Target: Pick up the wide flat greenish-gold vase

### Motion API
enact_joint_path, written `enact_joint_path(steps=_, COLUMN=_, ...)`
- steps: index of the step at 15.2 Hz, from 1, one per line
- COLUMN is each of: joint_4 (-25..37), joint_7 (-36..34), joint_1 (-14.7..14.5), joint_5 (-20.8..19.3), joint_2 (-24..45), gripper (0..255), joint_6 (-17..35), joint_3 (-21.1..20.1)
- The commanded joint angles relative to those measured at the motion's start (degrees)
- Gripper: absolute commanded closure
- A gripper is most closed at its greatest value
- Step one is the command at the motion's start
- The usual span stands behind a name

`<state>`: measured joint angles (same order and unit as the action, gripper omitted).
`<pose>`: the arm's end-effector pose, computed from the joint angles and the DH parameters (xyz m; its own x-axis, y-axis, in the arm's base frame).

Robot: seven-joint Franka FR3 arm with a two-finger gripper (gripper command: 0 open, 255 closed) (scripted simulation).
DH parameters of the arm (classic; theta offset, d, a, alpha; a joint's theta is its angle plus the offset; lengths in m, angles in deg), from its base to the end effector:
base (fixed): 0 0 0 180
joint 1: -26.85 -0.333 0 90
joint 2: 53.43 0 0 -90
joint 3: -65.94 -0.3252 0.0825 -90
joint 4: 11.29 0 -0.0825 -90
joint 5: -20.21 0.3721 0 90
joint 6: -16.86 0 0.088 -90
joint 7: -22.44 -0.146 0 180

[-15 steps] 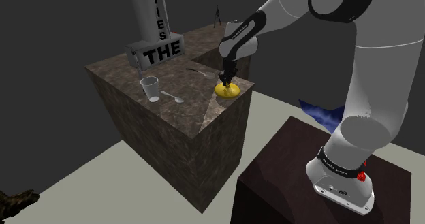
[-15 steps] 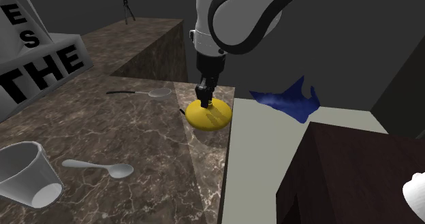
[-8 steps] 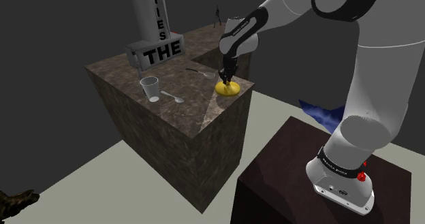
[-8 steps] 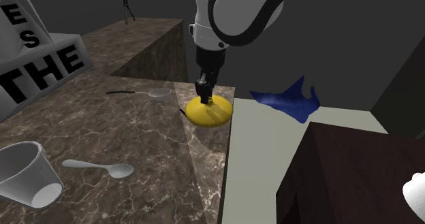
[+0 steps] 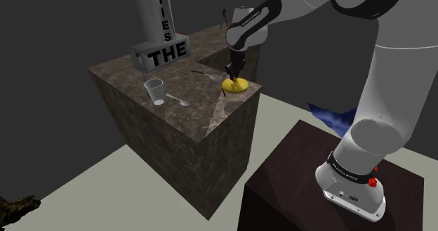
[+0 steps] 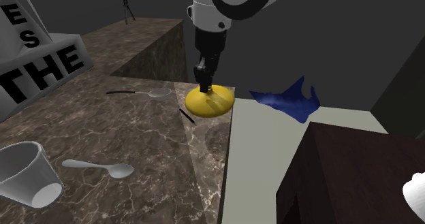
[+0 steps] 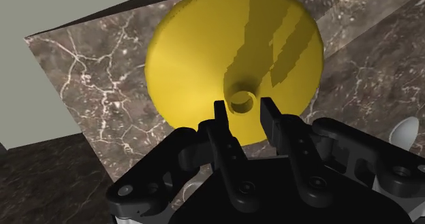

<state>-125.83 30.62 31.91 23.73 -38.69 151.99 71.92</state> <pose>0.5949 -0.1118 0.3193 0.9907 -0.0862 0.1053 -0.0860 -0.9963 -0.0062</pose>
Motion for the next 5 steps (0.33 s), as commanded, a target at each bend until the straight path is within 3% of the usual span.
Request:
enact_joint_path(steps=1, joint_4=0.41, joint_7=-0.09, joint_1=-0.01, joint_5=-0.19, joint_2=-1.03, gripper=255, joint_6=-1.43, joint_3=0.09)
enact_joint_path(steps=5, joint_4=1.03, joint_7=-0.23, joint_1=-0.05, joint_5=-0.36, joint_2=-1.88, gripper=255, joint_6=-2.89, joint_3=0.14)
